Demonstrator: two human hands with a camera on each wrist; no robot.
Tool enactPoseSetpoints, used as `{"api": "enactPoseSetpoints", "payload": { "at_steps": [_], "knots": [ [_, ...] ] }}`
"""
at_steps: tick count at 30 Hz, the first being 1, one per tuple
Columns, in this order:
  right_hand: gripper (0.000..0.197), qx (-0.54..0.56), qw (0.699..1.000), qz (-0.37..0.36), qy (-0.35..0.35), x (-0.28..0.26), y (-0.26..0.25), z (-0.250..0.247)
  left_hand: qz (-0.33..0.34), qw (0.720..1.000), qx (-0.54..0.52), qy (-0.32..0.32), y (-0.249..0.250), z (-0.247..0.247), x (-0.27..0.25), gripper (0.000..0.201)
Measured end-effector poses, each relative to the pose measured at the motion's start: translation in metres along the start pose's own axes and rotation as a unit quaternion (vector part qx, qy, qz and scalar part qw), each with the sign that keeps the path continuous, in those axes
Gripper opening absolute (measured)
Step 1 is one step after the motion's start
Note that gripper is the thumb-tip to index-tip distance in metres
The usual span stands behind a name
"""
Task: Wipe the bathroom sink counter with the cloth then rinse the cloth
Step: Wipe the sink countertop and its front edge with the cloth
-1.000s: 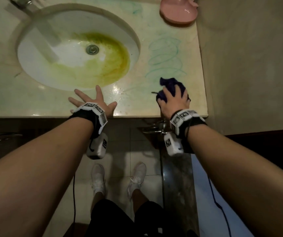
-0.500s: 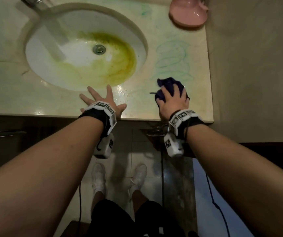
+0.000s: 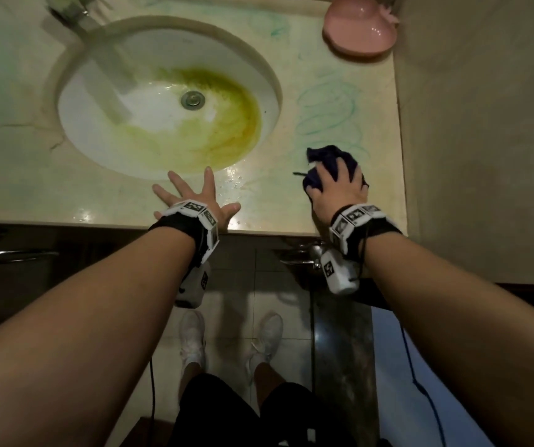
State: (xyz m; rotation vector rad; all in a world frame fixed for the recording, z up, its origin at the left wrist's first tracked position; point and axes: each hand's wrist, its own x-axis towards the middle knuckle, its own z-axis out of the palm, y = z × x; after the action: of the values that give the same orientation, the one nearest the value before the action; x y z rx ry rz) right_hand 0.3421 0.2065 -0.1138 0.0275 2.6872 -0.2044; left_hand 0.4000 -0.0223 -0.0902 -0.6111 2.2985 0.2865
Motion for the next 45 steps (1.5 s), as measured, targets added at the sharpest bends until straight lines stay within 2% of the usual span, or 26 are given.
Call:
{"api": "enactPoseSetpoints", "payload": {
  "at_steps": [3, 6, 8, 10, 13, 16, 19, 22, 26, 29, 33, 37, 41, 45],
  "knots": [
    [0.059, 0.002, 1.000, -0.007, 0.013, 0.006, -0.032, 0.006, 0.000, 1.000, 0.001, 0.000, 0.000, 0.003, 0.002, 0.091],
    [0.058, -0.038, 0.996, -0.086, 0.003, -0.024, -0.048, 0.022, -0.007, 1.000, 0.006, -0.001, 0.000, 0.002, 0.004, 0.092],
    [0.058, -0.054, 0.991, -0.121, 0.015, -0.046, -0.036, 0.030, -0.010, 1.000, 0.008, 0.000, 0.002, 0.002, 0.005, 0.093],
    [0.057, -0.046, 0.993, -0.107, 0.025, -0.050, -0.015, 0.030, -0.011, 1.000, 0.008, 0.000, 0.002, 0.001, 0.003, 0.093],
    [0.057, -0.020, 0.999, -0.022, 0.037, -0.026, 0.003, 0.018, -0.004, 1.000, 0.009, 0.000, 0.000, 0.001, 0.001, 0.092],
    [0.059, 0.002, 0.999, 0.030, 0.026, 0.002, -0.012, 0.008, -0.001, 1.000, 0.002, 0.002, 0.001, 0.001, 0.001, 0.091],
    [0.062, 0.006, 1.000, 0.014, 0.004, 0.014, -0.046, 0.005, 0.007, 1.000, -0.004, 0.005, 0.000, 0.002, 0.001, 0.091],
    [0.061, -0.032, 0.999, -0.032, -0.014, -0.008, -0.068, 0.017, 0.010, 1.000, -0.005, -0.001, 0.000, 0.000, 0.001, 0.092],
    [0.061, -0.051, 0.996, -0.075, 0.003, -0.053, -0.047, 0.031, 0.010, 1.000, 0.003, -0.011, 0.001, -0.004, -0.003, 0.093],
    [0.060, -0.029, 0.999, -0.022, 0.004, -0.041, -0.033, 0.021, 0.018, 0.999, 0.019, -0.023, -0.001, -0.012, -0.005, 0.092],
    [0.060, 0.007, 0.999, 0.033, 0.000, -0.004, -0.061, 0.015, 0.030, 0.999, 0.019, -0.033, -0.003, -0.013, -0.002, 0.092],
    [0.061, -0.007, 1.000, 0.013, -0.002, 0.003, -0.092, 0.018, 0.053, 0.998, 0.017, -0.033, -0.007, -0.008, 0.003, 0.091],
    [0.060, -0.037, 0.998, -0.041, -0.002, -0.036, -0.076, 0.030, 0.090, 0.995, 0.042, -0.030, -0.008, -0.010, 0.011, 0.087],
    [0.060, -0.029, 1.000, 0.005, -0.006, -0.041, -0.046, 0.023, 0.127, 0.989, 0.067, -0.039, -0.006, -0.014, 0.016, 0.083]
  ]
}}
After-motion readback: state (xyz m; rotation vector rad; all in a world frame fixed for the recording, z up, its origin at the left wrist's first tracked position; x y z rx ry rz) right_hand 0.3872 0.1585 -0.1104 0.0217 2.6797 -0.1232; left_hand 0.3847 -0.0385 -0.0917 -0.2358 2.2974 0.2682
